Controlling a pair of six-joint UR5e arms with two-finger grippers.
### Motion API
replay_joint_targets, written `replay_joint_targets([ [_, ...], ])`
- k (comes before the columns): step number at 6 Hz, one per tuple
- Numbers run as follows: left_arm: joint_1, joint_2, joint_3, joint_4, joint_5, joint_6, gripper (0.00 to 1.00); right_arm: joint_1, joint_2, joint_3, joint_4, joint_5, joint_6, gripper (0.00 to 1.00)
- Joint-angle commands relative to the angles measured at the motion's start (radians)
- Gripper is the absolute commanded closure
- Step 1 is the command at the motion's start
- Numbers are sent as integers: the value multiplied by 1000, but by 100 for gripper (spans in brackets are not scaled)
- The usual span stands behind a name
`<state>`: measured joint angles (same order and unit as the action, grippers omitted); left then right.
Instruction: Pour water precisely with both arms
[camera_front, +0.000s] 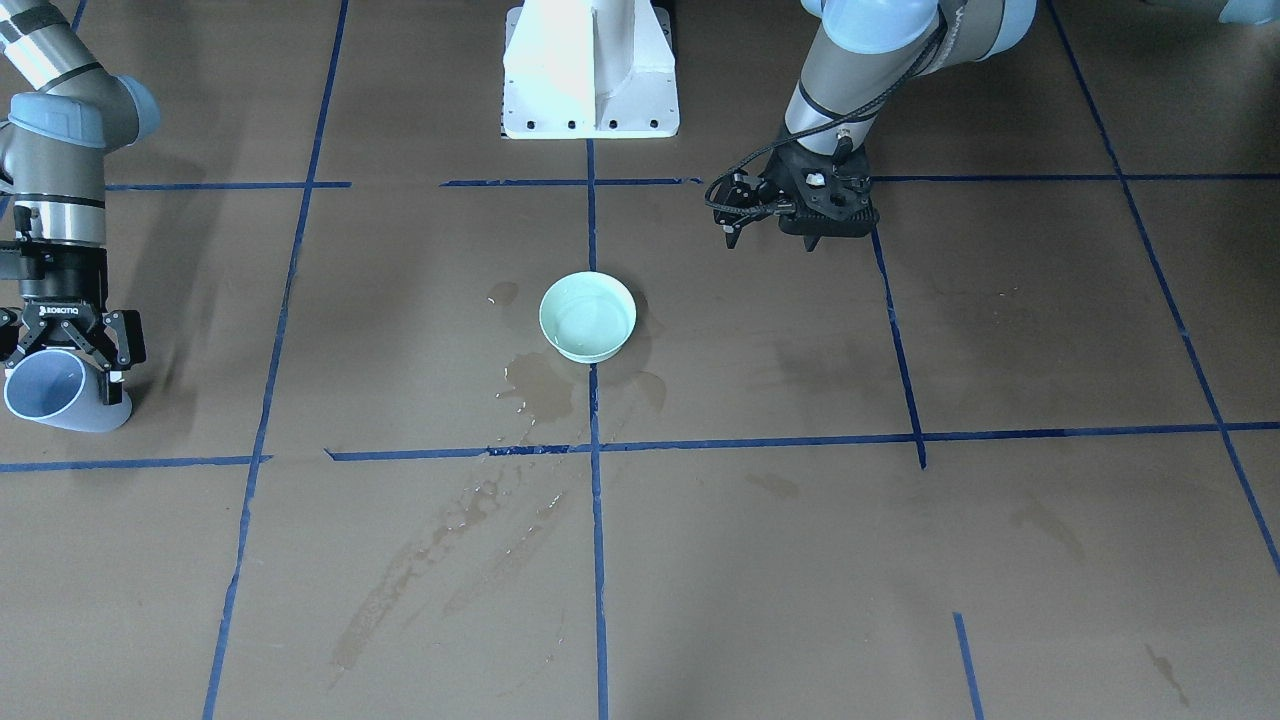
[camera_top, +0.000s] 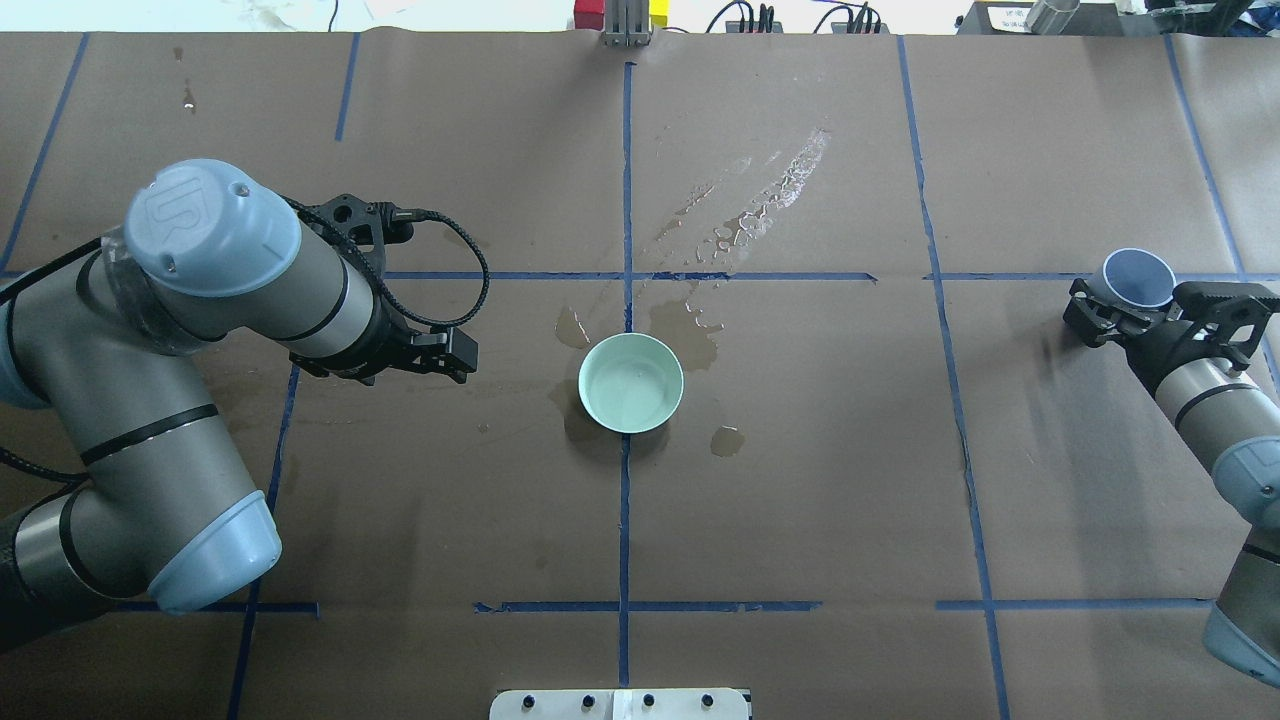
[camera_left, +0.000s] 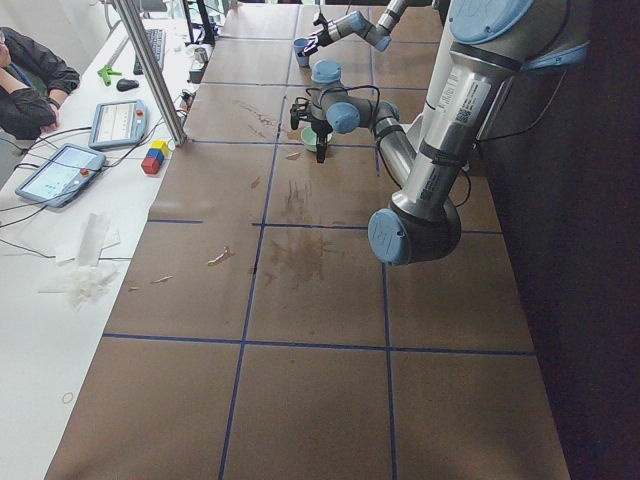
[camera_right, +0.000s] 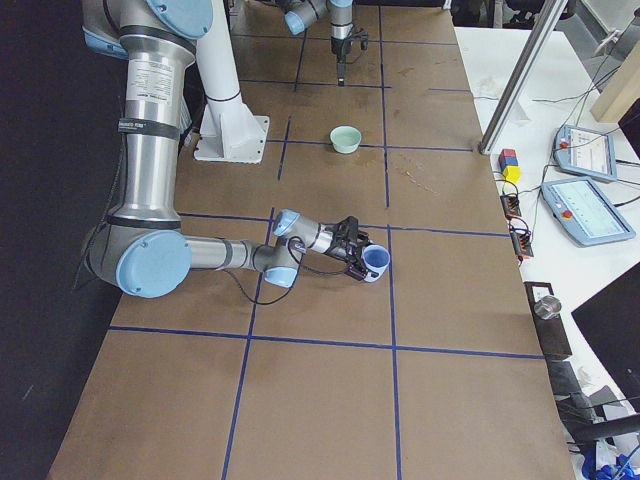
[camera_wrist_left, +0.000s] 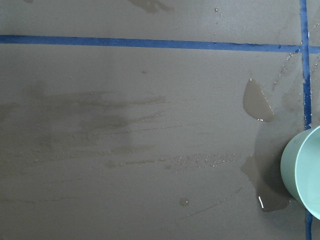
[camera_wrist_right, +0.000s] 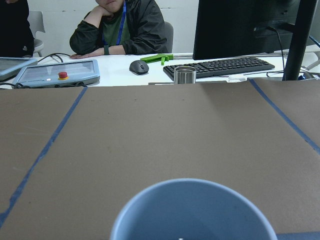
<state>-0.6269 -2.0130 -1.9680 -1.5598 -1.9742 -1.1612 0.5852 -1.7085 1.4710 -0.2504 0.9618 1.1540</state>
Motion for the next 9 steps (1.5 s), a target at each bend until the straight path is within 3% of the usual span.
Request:
replay_joint_targets([
  [1, 0, 2, 0, 0, 0, 0, 0, -10, -31, -3, 67, 2, 7, 0],
  [3, 0, 5, 0, 0, 0, 2, 0, -54, -39, -1, 89, 0, 39, 0],
  [6, 1, 3, 0, 0, 0, 2, 0, -99, -178, -1, 245, 15, 36, 0],
  [9, 1, -3, 0, 0, 2, -26, 0, -90, -252, 0, 336, 142, -51, 0],
])
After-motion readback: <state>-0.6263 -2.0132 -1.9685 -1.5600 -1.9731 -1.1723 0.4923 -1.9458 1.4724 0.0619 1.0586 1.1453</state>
